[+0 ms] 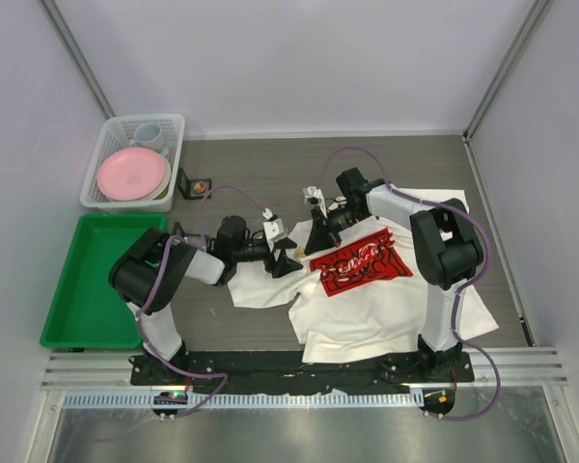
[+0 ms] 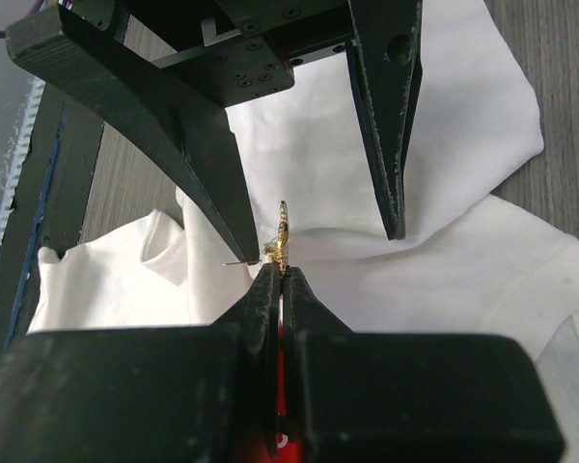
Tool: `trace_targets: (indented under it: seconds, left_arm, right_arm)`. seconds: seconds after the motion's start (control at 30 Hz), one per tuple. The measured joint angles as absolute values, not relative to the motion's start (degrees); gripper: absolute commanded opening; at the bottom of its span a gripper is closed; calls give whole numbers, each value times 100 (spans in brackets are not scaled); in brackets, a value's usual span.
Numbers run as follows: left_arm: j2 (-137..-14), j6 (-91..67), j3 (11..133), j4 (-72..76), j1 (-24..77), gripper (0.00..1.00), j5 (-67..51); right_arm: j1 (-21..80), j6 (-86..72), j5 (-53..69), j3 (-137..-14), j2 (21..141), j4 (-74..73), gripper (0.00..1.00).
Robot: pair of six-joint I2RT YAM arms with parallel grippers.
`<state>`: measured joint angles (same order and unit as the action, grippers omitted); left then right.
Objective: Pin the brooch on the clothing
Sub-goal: Place the clothing with brooches at the center of the board.
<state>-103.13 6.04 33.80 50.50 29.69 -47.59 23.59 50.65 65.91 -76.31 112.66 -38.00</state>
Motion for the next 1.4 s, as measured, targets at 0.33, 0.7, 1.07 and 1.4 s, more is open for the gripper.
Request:
trace_targets:
  seconds: [0.33,0.7,1.07,1.4]
  left_arm:
    - [-10519,517,3380,5579,3153,66,-4633]
    - [-10565,128,3144,5940,3175,43,-4333]
    - [-10565,-421,3074,6117,3175,59,-4139]
    - [-10565,-878,3085,6368,3175,52,-3979]
  right_arm:
    - [2359,5015,6593,-7634,11306,-3804,1]
    - [2351,4943,6593,-7636,11338,-3802,1]
    - [2338,4925,6595,-7642,11340,-3804,1]
    - [2338,4880,6598,-7703,11406,-3824,1]
